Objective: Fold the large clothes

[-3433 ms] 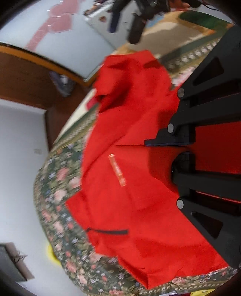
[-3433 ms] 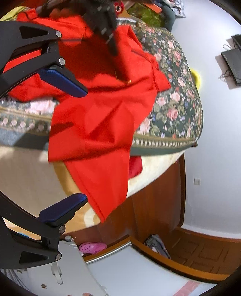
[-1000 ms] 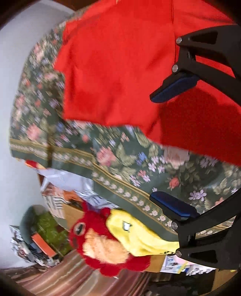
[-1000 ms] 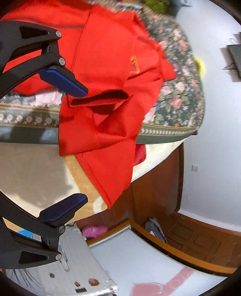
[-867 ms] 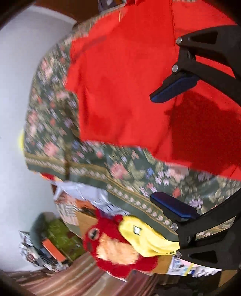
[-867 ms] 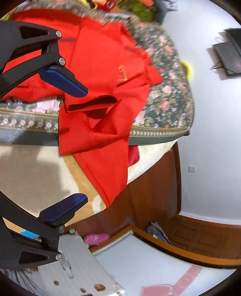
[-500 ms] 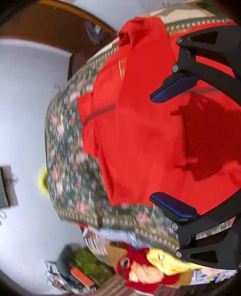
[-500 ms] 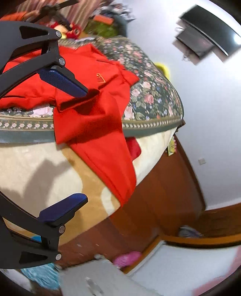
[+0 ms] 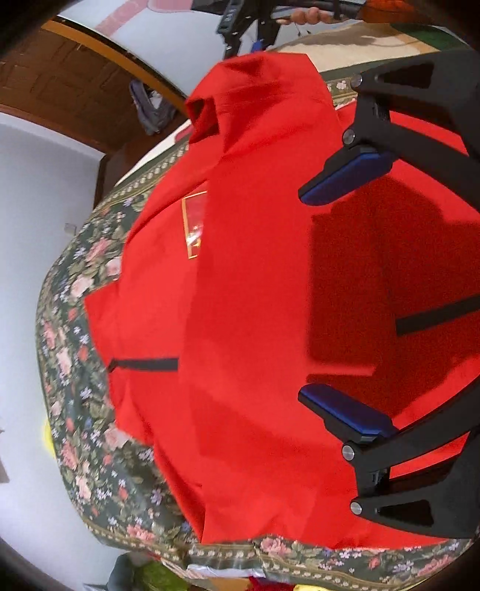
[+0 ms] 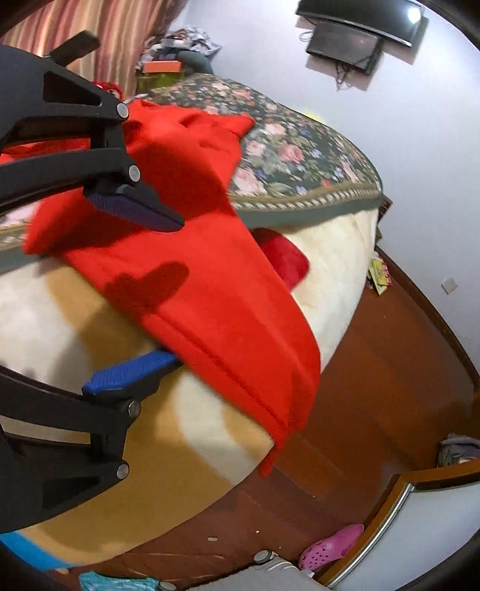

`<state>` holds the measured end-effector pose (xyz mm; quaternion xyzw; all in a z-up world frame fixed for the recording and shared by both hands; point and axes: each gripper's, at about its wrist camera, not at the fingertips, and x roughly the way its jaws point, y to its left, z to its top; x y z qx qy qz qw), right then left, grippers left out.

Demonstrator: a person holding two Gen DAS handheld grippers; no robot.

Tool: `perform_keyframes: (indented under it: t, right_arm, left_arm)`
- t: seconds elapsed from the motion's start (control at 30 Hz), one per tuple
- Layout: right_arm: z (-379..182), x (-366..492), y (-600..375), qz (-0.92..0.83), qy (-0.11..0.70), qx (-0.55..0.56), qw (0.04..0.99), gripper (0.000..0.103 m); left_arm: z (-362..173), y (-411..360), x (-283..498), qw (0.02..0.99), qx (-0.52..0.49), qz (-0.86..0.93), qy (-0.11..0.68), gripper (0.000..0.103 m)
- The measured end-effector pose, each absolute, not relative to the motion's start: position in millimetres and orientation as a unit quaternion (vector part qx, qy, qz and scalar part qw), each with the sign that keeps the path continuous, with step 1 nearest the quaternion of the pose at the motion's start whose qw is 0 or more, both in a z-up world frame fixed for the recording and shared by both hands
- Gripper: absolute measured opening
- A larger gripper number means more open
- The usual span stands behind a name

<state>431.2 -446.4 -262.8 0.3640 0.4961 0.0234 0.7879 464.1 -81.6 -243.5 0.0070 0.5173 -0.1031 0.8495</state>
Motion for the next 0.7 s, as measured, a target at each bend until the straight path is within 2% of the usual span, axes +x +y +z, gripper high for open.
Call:
perform_keyframes:
  t: [0.07, 0.13, 0.23, 0.37, 0.7]
  right_arm:
    - [-269, 437, -452, 0.015, 0.491, 0.374, 0.786, 0.047]
    - [-275, 442, -459, -0.005, 0.491, 0.381, 0.783, 0.022]
    - [-280, 444, -467, -0.002, 0.486, 0.405, 0.775, 0.009]
    - [-248, 434, -460, -0.041, 0.463, 0.335, 0.82, 0.005]
    - [-87, 384, -435, -0.038, 0.333, 0.202, 0.92, 0.004]
  left_arm:
    - [-249, -84, 464, 0.847, 0.007, -0.103, 0.522, 0.098]
    - [-251, -84, 464, 0.846, 0.005, -0.101, 0.524, 0.098]
    - [-250, -81, 461, 0.847, 0.004, -0.099, 0.522, 0.098]
    - [-241, -70, 456, 0.852, 0.005, -0.091, 0.515, 0.098]
    - [-204, -42, 432, 0.873, -0.011, -0.081, 0.48, 0.098]
